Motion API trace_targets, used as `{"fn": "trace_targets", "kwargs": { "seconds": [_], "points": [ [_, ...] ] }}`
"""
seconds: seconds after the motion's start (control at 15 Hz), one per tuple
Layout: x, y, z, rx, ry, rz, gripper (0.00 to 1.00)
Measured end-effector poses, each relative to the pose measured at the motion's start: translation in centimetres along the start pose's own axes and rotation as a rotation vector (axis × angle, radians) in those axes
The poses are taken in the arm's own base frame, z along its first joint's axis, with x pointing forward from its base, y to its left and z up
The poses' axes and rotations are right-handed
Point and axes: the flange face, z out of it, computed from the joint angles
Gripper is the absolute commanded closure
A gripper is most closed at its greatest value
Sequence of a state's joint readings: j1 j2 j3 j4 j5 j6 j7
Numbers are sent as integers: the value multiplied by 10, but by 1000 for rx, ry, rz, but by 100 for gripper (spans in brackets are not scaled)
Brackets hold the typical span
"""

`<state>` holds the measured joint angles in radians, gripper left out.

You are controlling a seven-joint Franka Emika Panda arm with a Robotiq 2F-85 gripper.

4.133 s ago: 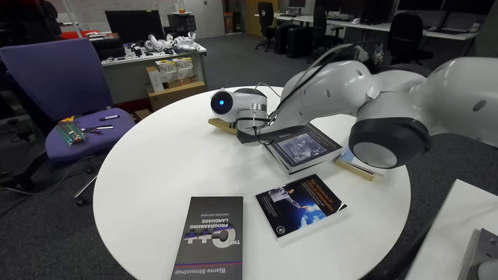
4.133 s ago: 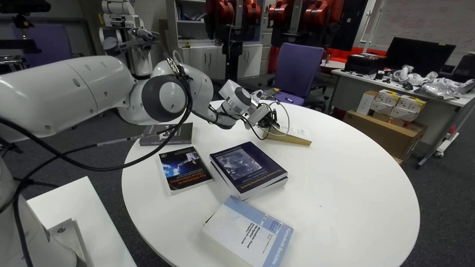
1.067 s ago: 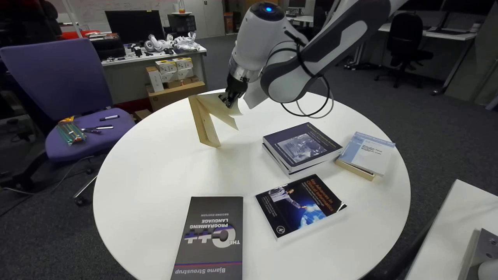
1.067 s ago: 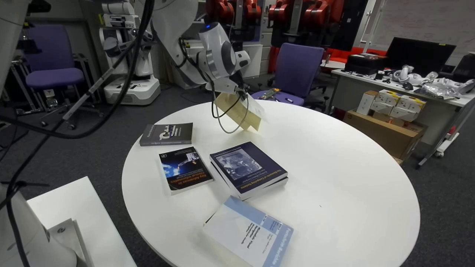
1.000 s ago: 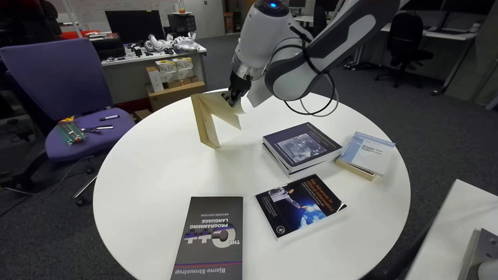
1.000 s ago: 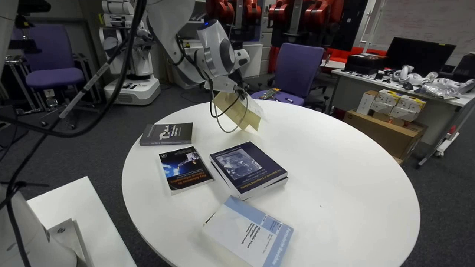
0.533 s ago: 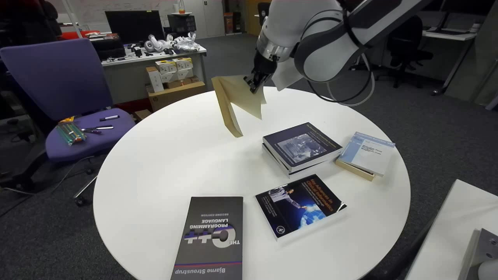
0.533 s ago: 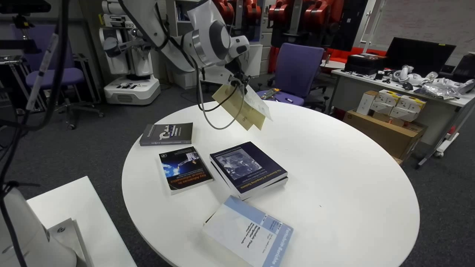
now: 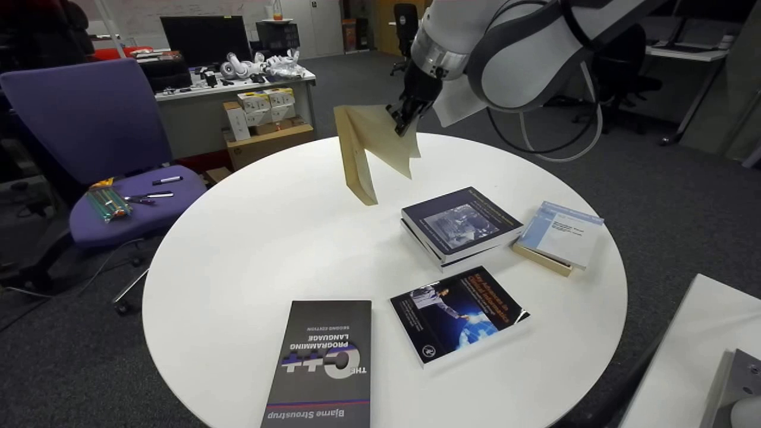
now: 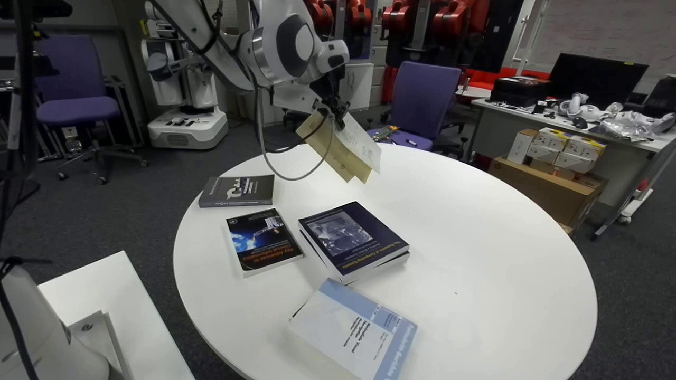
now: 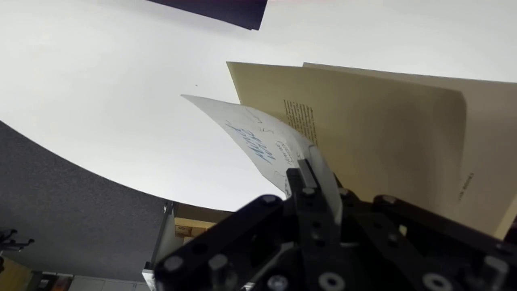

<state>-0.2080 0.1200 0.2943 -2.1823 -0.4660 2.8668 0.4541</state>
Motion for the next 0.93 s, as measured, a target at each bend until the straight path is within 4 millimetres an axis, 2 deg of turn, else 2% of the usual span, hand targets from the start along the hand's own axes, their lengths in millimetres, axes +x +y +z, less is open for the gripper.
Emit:
{"fn": "trace_targets", "kwargs": {
  "seconds": [0.4, 0.6, 0.93],
  "points": [
    [-34, -10, -6, 125, -108, 29, 100],
    [-40, 1, -17, 137, -137, 52, 100],
    [-38, 30, -54, 95, -197, 57, 100]
  ]
}}
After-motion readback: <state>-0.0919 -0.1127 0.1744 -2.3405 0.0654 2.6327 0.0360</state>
